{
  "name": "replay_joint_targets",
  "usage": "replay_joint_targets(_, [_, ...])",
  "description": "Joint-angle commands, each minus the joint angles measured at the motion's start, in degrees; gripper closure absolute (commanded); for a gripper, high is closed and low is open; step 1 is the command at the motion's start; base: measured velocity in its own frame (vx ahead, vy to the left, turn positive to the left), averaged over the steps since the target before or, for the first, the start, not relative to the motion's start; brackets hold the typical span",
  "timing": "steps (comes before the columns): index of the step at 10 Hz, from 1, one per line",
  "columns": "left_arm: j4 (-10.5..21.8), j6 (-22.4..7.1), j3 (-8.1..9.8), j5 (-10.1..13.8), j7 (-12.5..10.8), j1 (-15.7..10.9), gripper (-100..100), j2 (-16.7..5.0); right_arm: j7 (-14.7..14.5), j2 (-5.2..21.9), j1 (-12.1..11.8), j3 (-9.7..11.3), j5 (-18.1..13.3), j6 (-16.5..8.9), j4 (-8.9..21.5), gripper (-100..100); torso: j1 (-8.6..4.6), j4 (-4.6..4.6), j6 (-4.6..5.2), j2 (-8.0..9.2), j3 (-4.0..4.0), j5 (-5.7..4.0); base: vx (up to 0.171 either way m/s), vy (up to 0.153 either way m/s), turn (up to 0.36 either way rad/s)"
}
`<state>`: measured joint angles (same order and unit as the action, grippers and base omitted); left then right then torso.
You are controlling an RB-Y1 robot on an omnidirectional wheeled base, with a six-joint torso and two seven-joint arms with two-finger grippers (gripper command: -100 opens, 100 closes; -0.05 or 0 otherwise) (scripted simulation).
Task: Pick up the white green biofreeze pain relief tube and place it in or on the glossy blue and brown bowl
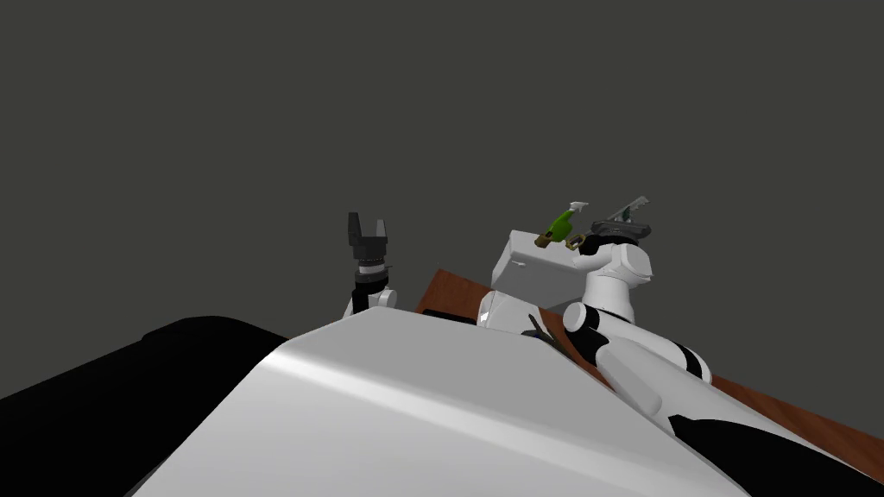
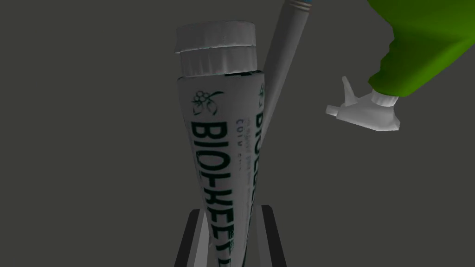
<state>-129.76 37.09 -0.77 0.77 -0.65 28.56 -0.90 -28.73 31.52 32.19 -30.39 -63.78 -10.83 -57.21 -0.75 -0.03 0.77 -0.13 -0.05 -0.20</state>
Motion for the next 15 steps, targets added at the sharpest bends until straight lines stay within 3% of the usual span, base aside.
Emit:
replay_joint_targets(1, [0.00, 0.00, 0.00, 0.00, 0.00, 0.00, 0, 0.00, 0.16, -0.72, -1.80, -1.06, 1.33, 0.11, -0.09, 100, 0.00, 0.00, 0.00, 0.00, 0.00, 0.00, 0.114, 0.016, -0.117])
replay_joint_targets(2, [0.00, 0.00, 0.00, 0.00, 0.00, 0.01, 0, 0.00, -0.22, -0.42, -0.93, -0.27, 1.09, -0.20, -0.24, 100, 0.03, -0.02, 0.13, -0.02, -0.01, -0.04, 0.055, 0.018, -0.053])
replay_joint_targets(3, [0.00, 0.00, 0.00, 0.00, 0.00, 0.00, 0, 0.00, -0.19, -0.49, -1.11, -0.40, 1.15, -0.22, -0.17, -100, 0.06, 0.04, 0.01, 0.13, 0.08, 0.03, 0.008, 0.001, 0.003])
replay_joint_targets(7, [0.00, 0.00, 0.00, 0.00, 0.00, -0.01, 0, 0.00, -0.19, -0.49, -1.10, -0.39, 1.15, -0.23, -0.17, -100, 0.08, 0.11, 0.01, 0.40, 0.24, 0.04, 0.000, 0.000, 0.000])
replay_joint_targets(8, [0.00, 0.00, 0.00, 0.00, 0.00, -0.01, 0, 0.00, -0.19, -0.49, -1.10, -0.39, 1.15, -0.23, -0.17, 0, 0.08, 0.11, 0.01, 0.40, 0.25, 0.04, 0.000, 0.000, 0.000])
replay_joint_targets(9, [0.00, 0.00, 0.00, 0.00, 0.00, -0.01, 0, 0.00, -0.99, 0.75, 1.03, 0.44, 1.86, -1.27, 1.71, -100, 0.08, 0.12, 0.01, 0.41, 0.25, 0.04, -0.038, -0.007, 0.085])
replay_joint_targets(11, [0.00, -0.01, 0.00, 0.00, 0.00, -0.02, 0, 0.00, -2.19, 2.62, 4.22, 1.68, 2.94, -2.82, 4.54, -100, 0.06, 0.16, -0.02, 0.60, 0.36, 0.05, -0.080, -0.012, 0.131])
replay_joint_targets(13, [0.00, -0.01, 0.00, 0.00, 0.00, -0.02, 0, 0.00, -2.19, 2.62, 4.22, 1.68, 2.94, -2.82, 4.54, -100, 0.07, 0.18, 0.03, 0.69, 0.42, 0.04, -0.051, -0.004, 0.016])
replay_joint_targets(15, [0.00, -0.01, 0.00, 0.00, 0.00, -0.02, 0, 0.00, -3.39, 4.49, 7.41, 2.92, 4.01, -4.38, 7.36, -100, 0.09, 0.16, -0.01, 0.61, 0.37, 0.05, -0.060, -0.008, 0.093])
